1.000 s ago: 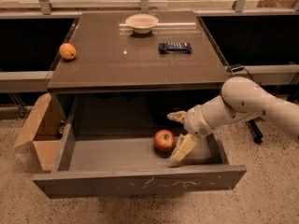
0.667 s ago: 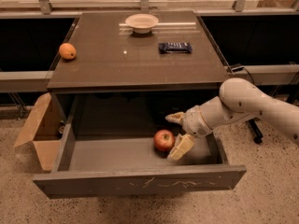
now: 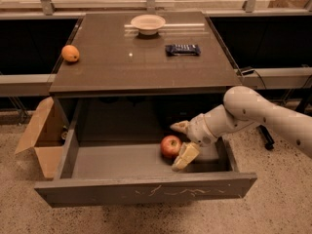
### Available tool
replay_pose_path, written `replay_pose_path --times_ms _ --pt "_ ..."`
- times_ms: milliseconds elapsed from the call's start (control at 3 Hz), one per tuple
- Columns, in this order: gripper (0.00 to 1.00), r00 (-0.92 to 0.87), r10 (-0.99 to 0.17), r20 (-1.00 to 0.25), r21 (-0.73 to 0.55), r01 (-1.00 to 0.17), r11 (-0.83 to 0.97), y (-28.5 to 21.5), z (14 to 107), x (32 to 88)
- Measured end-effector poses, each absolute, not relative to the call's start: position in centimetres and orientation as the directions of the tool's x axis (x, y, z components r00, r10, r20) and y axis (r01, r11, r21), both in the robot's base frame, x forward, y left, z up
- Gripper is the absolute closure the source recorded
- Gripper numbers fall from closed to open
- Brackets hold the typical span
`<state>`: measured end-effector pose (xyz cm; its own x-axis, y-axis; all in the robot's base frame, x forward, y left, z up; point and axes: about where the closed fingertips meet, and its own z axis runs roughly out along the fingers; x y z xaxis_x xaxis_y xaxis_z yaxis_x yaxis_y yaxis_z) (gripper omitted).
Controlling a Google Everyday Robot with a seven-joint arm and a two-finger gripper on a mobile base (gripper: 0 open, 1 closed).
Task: Pick apple from top drawer and place on counter
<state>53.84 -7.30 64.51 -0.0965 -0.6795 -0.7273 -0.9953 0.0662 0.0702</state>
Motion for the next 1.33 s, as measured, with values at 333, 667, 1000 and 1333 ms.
replay_pose_path --times_ms 333,667,1000,1333 --pt "0.27 -0.11 -0.676 -0.728 0.088 -0.994 0.067 -7.1 63.2 54.0" --pt "0.51 -0.121 -0.675 -0.728 0.102 -0.992 0.067 -7.2 62.1 54.1" --pt "0.74 -0.127 -0.675 -0.726 0.11 -0.992 0.068 -7.4 61.5 54.2" --pt "0.97 -0.126 -0.675 -0.727 0.109 -0.992 0.067 -7.5 61.5 54.2"
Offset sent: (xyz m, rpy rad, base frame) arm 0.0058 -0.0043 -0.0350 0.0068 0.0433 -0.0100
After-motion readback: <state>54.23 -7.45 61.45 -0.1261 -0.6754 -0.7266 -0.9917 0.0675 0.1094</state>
